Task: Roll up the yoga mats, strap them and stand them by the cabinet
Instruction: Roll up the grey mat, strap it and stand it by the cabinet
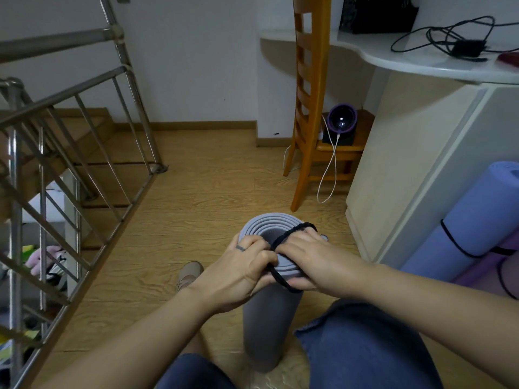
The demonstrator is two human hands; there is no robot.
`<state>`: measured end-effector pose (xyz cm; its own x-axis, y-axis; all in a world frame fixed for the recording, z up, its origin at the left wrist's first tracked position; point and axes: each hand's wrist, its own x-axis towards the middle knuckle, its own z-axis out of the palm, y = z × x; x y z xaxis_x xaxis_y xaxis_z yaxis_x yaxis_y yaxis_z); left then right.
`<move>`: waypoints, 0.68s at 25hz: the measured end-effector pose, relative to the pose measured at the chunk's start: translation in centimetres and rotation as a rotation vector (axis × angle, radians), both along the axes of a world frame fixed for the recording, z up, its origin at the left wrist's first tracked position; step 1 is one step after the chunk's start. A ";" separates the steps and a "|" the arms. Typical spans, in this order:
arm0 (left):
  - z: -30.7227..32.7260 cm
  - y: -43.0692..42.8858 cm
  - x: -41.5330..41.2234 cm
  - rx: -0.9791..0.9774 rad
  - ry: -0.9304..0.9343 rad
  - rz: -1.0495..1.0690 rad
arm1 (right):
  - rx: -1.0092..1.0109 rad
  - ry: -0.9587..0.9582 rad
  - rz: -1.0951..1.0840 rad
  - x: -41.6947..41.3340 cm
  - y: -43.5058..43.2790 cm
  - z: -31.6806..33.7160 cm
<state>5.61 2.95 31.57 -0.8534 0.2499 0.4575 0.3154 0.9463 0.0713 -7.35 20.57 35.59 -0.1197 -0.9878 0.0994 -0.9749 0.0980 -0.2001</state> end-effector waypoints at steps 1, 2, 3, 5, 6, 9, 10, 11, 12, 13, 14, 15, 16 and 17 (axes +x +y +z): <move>0.2 0.1 0.1 -0.002 -0.013 -0.003 | 0.023 -0.006 -0.014 0.2 0.0 0.2; 0.3 0.2 0.2 -0.006 -0.030 -0.007 | 0.043 -0.017 -0.028 0.5 0.1 0.3; 0.5 0.3 0.4 -0.013 -0.046 -0.010 | 0.054 -0.032 -0.033 0.7 0.0 0.5; 1.2 0.2 0.8 -0.029 -0.034 0.012 | 0.043 -0.089 -0.023 1.0 0.0 0.8; 1.8 0.2 1.3 -0.042 -0.008 0.023 | 0.044 -0.113 -0.023 1.0 0.1 1.1; 3.8 0.7 2.7 -0.260 0.093 -0.113 | 0.074 -0.111 -0.032 0.9 0.3 1.8; 4.7 1.3 3.2 -0.357 0.091 -0.225 | 0.084 -0.104 -0.027 1.2 0.4 2.0; 5.2 1.9 3.4 -0.406 0.052 -0.337 | 0.089 -0.100 -0.021 1.5 0.3 2.0; 5.6 2.5 3.5 -0.419 -0.007 -0.411 | 0.089 -0.096 -0.015 1.8 0.3 2.0; 5.9 2.7 3.5 -0.422 -0.081 -0.423 | 0.086 -0.095 -0.019 2.0 0.3 2.0; 6.1 2.9 3.6 -0.432 -0.161 -0.369 | 0.083 -0.096 -0.027 2.1 0.4 2.0; 6.2 2.8 3.9 -0.445 -0.246 -0.251 | 0.082 -0.098 -0.036 2.1 0.7 2.0; 6.2 2.6 4.3 -0.445 -0.332 -0.111 | 0.082 -0.092 -0.040 2.1 1.0 2.0; 6.1 2.4 4.6 -0.428 -0.403 0.032 | 0.081 -0.074 -0.037 2.0 1.2 1.9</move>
